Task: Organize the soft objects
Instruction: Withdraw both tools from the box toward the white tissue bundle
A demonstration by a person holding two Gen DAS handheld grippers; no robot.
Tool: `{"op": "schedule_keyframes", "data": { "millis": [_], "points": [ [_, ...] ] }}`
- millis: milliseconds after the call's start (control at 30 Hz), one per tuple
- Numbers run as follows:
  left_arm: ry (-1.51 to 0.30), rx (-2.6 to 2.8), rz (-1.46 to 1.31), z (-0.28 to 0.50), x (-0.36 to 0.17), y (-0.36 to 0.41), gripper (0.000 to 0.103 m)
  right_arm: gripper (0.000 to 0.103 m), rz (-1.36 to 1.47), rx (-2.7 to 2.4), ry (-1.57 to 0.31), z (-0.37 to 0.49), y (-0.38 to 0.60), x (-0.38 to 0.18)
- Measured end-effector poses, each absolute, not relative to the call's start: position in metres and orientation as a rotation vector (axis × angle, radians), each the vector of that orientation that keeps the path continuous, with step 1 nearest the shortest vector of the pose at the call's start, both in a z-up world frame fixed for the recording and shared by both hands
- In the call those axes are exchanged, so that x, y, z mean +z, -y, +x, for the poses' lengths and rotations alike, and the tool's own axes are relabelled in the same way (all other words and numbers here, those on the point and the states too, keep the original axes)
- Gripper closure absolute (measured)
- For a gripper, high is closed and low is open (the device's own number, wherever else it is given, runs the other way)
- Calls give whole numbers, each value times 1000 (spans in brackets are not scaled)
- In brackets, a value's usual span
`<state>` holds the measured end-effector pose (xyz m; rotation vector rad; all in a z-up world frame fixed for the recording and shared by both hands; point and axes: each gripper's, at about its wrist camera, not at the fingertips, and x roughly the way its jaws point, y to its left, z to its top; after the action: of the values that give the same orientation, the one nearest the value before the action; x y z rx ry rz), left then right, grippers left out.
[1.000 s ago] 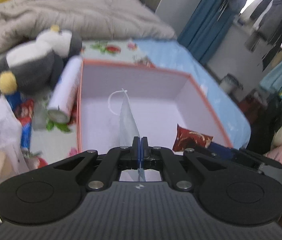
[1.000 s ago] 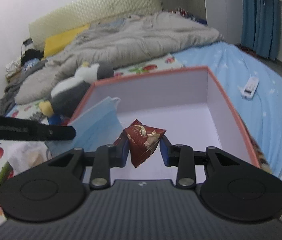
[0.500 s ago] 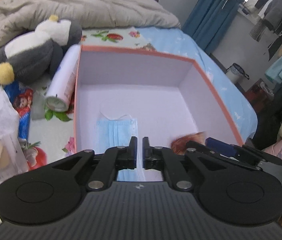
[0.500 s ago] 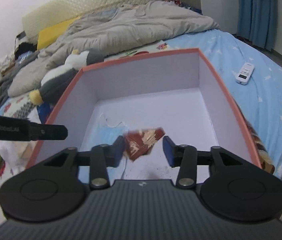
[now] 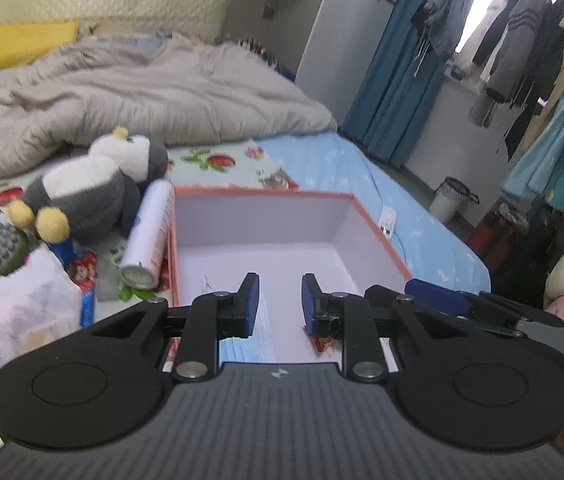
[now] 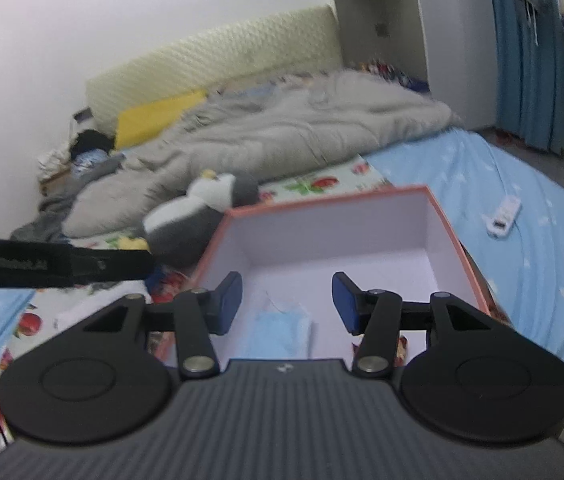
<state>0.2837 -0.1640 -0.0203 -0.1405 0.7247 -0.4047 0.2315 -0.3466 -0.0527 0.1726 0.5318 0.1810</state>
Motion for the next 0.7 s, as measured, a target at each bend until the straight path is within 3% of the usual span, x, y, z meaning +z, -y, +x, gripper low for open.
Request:
{"op": "schedule_keyframes", "data": {
  "millis": [200,700],
  "points": [
    [-628,-372,-132,251,3,148,76,50,177,213,-457,214,336,-33],
    [-642,-277,-160,208,-2,95,76,50,151,338,-480,185,291,-36]
  ]
}}
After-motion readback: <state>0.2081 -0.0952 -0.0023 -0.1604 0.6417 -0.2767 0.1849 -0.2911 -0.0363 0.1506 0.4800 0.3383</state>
